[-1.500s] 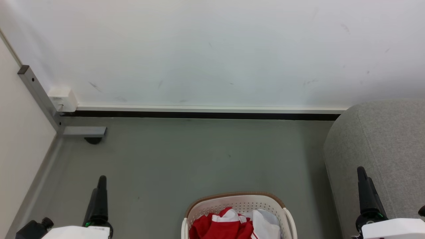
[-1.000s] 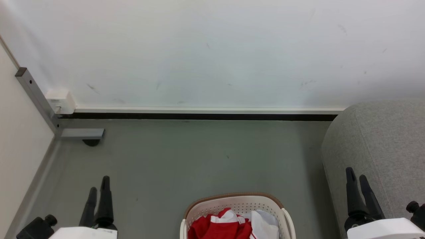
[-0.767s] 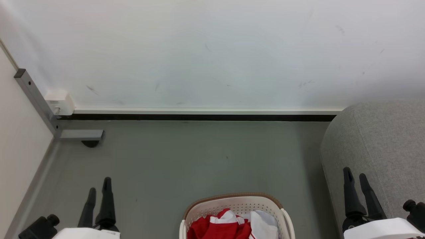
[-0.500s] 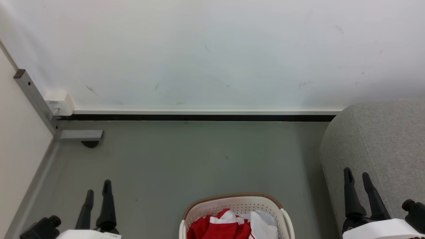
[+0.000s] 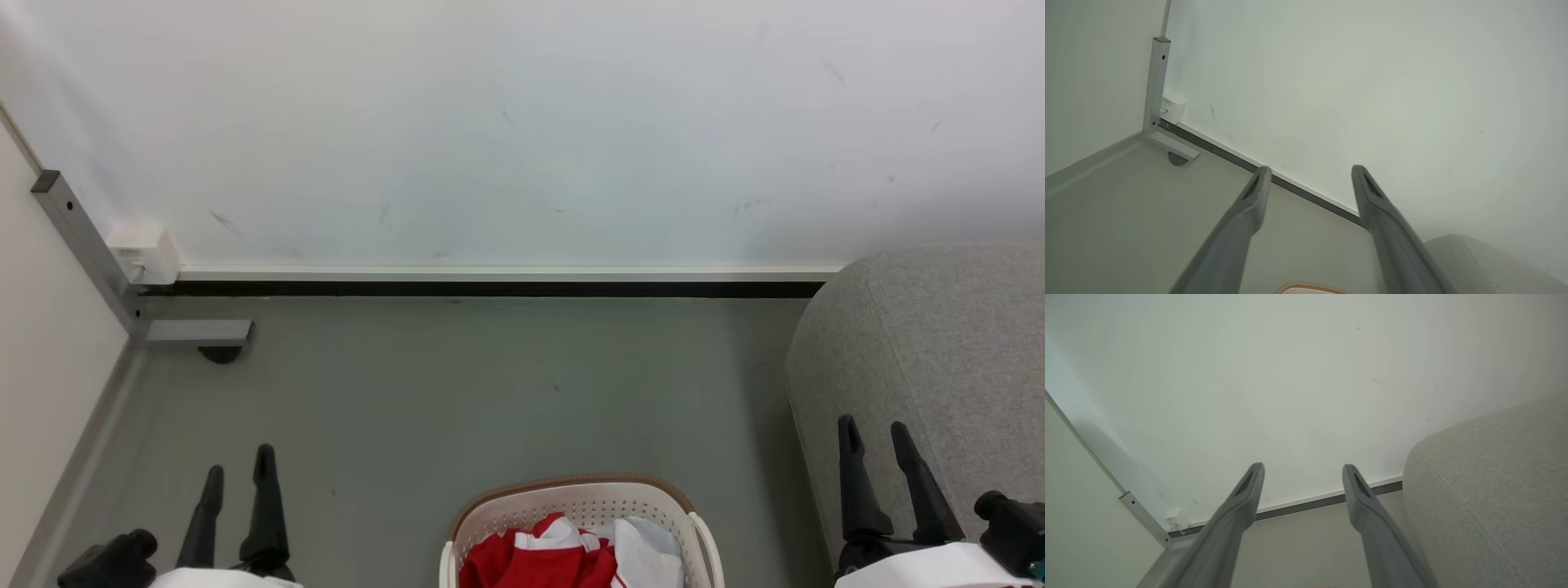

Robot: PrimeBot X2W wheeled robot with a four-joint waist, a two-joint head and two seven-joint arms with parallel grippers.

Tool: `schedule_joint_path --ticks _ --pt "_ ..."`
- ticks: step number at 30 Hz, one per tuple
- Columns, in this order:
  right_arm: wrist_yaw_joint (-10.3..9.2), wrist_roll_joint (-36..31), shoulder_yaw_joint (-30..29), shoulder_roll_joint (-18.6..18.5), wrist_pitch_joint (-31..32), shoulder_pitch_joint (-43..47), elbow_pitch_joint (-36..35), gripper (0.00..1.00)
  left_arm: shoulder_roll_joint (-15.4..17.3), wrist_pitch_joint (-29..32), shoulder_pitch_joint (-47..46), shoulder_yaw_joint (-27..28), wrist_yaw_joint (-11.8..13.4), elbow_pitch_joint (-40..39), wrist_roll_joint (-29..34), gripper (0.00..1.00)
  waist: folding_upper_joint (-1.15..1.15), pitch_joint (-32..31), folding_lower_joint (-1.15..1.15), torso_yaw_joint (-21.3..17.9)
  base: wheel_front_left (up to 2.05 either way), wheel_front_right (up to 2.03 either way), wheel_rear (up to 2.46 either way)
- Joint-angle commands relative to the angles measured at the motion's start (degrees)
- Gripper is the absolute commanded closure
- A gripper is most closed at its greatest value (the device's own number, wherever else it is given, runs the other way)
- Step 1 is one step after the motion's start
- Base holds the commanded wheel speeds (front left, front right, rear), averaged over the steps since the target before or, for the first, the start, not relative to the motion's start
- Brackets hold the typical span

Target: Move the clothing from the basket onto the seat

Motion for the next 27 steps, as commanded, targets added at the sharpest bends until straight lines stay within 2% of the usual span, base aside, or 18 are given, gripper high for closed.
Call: schedule_joint_path --ticks 1,27 --pt "-0.08 -1.8 0.0 -0.6 -0.5 -0.9 0.0 0.00 0.5 -0.7 0.2 0.2 0.1 -0.5 1.8 0.00 0.00 0.1 0.00 0.0 0.00 0.00 0.00" --pt "-0.10 -12.5 1.5 -0.7 -3.6 -1.1 0.6 0.00 0.6 -3.8 0.4 -0.1 0.3 -0.6 12.5 0.00 0.00 -0.2 0.00 -0.5 0.00 0.00 0.00"
